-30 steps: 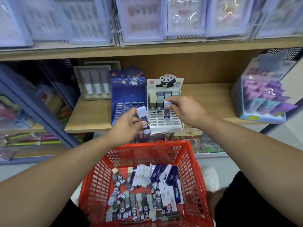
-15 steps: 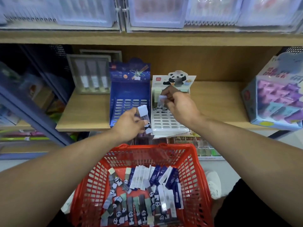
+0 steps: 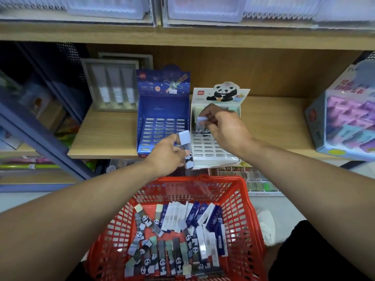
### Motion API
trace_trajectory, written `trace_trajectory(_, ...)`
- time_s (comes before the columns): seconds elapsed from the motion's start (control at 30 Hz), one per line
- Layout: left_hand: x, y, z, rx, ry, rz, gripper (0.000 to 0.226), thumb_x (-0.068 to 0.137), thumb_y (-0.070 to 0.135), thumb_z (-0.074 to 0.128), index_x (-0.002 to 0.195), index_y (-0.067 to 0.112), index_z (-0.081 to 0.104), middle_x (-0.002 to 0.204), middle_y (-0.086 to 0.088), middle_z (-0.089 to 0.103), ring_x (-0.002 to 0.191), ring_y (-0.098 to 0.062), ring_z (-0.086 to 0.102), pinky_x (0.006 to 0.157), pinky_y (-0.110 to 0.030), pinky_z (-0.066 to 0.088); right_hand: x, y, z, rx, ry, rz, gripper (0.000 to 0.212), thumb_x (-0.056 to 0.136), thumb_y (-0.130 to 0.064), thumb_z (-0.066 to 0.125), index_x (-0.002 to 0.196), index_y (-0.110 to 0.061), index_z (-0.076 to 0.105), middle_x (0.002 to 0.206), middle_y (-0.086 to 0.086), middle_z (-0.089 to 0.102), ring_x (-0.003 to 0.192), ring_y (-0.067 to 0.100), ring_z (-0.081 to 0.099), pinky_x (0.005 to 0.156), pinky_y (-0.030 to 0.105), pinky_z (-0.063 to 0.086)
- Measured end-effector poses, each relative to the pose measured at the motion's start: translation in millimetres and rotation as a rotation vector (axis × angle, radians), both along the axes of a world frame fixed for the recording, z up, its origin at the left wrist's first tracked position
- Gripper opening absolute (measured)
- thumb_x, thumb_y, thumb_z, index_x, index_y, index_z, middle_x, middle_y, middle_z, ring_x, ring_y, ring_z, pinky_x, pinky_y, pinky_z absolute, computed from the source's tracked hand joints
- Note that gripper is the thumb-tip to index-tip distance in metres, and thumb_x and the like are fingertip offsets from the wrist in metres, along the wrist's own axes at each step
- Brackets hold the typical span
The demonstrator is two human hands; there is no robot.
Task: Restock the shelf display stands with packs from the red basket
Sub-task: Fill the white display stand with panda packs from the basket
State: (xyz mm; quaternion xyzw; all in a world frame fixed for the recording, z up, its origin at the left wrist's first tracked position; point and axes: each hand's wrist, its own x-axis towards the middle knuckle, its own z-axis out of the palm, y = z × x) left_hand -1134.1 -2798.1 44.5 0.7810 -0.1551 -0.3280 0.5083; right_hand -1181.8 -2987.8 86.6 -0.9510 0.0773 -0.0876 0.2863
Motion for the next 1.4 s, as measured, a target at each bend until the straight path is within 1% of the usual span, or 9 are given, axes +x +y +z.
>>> trace_trajectory(0.33,-4.8,2.0,3.5,0.030,-0.051,-0.019,0.026,0.100,0.018,0.061,0.124,0.017,0.053,0.094,-0.004,0.077,0.095,-0.018,0.073,0.090,-0.040,0.060,0.4,0.5,-3.4,-0.017,-0.019,0.010,0.021,0.099,-0.014,0.053,0.106,-0.033,0.054,0.085,0.000,0.069,0.071,0.019,0.064,0.062,0.040,0.055)
trace_trajectory(0.43,-5.8,3.5,4.6,0.048,-0.056,-0.020,0.025,0.100,0.019,0.061,0.124,0.018,0.053,0.094,-0.007,0.077,0.096,-0.021,0.073,0.092,-0.043,0.059,2.6,-0.3,-3.1,-0.002,-0.079,-0.058,0.017,0.099,-0.014,0.058,0.110,-0.024,0.066,0.092,-0.003,0.068,0.068,0.006,0.058,0.062,0.026,0.051)
trace_trajectory(0.53,-6.6,3.3,6.6,0.049,-0.061,-0.017,0.023,0.100,0.020,0.060,0.122,0.020,0.053,0.094,-0.008,0.077,0.096,-0.023,0.073,0.092,-0.046,0.058,8.8,-3.8,-5.9,-0.002,-0.070,-0.133,0.020,0.100,-0.017,0.059,0.115,-0.021,0.072,0.104,-0.016,0.059,0.081,-0.009,0.054,0.071,-0.004,0.037)
trace_trajectory(0.67,-7.8,1.8,8.1,0.029,-0.041,-0.009,0.024,0.100,0.019,0.061,0.123,0.019,0.053,0.099,-0.003,0.076,0.096,-0.020,0.073,0.093,-0.044,0.058,11.6,-4.8,-5.5,-0.004,-0.082,-0.165,0.020,0.100,-0.017,0.059,0.114,-0.019,0.074,0.103,-0.015,0.067,0.082,-0.013,0.054,0.069,-0.010,0.030)
trace_trajectory(0.73,-7.4,1.0,7.4,0.029,-0.044,-0.011,0.024,0.100,0.020,0.061,0.123,0.019,0.054,0.099,-0.004,0.076,0.096,-0.022,0.073,0.092,-0.046,0.058,10.4,-4.0,-3.0,-0.047,-0.118,-0.150,0.020,0.099,-0.013,0.062,0.112,-0.020,0.076,0.110,-0.008,0.071,0.089,-0.004,0.057,0.077,-0.007,0.034)
trace_trajectory(0.9,-7.5,1.3,8.2,0.031,-0.042,-0.010,0.025,0.100,0.019,0.061,0.125,0.018,0.053,0.098,-0.004,0.076,0.096,-0.020,0.072,0.091,-0.043,0.059,13.1,1.4,-1.2,-0.097,-0.066,-0.093,0.022,0.095,-0.009,0.062,0.106,-0.019,0.078,0.110,-0.001,0.073,0.104,0.017,0.066,0.095,0.034,0.053)
trace_trajectory(1.17,-6.5,2.9,9.4,0.018,-0.042,-0.007,0.016,0.100,0.021,0.061,0.115,0.018,0.055,0.093,-0.004,0.077,0.096,-0.020,0.072,0.092,-0.042,0.059,12.0,1.6,9.3,-0.345,-0.003,-0.049,0.023,0.095,-0.013,0.055,0.103,-0.021,0.075,0.112,0.000,0.066,0.098,0.024,0.064,0.082,0.035,0.055)
trace_trajectory(1.3,-6.1,1.6,13.6,-0.014,-0.105,0.001,0.011,0.099,0.025,0.063,0.093,0.025,0.054,0.073,0.003,0.074,0.089,-0.026,0.073,0.091,-0.049,0.058,5.3,3.2,17.3,0.044,-0.011,0.002,0.023,0.095,-0.035,0.066,0.115,-0.027,0.072,0.102,-0.013,0.071,0.076,0.001,0.062,0.068,0.021,0.052)
trace_trajectory(1.4,-7.2,0.3,16.2,-0.050,-0.132,-0.006,0.011,0.099,0.025,0.063,0.093,0.027,0.054,0.069,0.007,0.072,0.083,-0.021,0.073,0.089,-0.049,0.058,-6.3,9.1,12.5,0.163,0.087,0.165,0.032,0.089,-0.038,0.073,0.119,-0.025,0.069,0.091,-0.015,0.071,0.078,0.005,0.065,0.072,0.028,0.054)
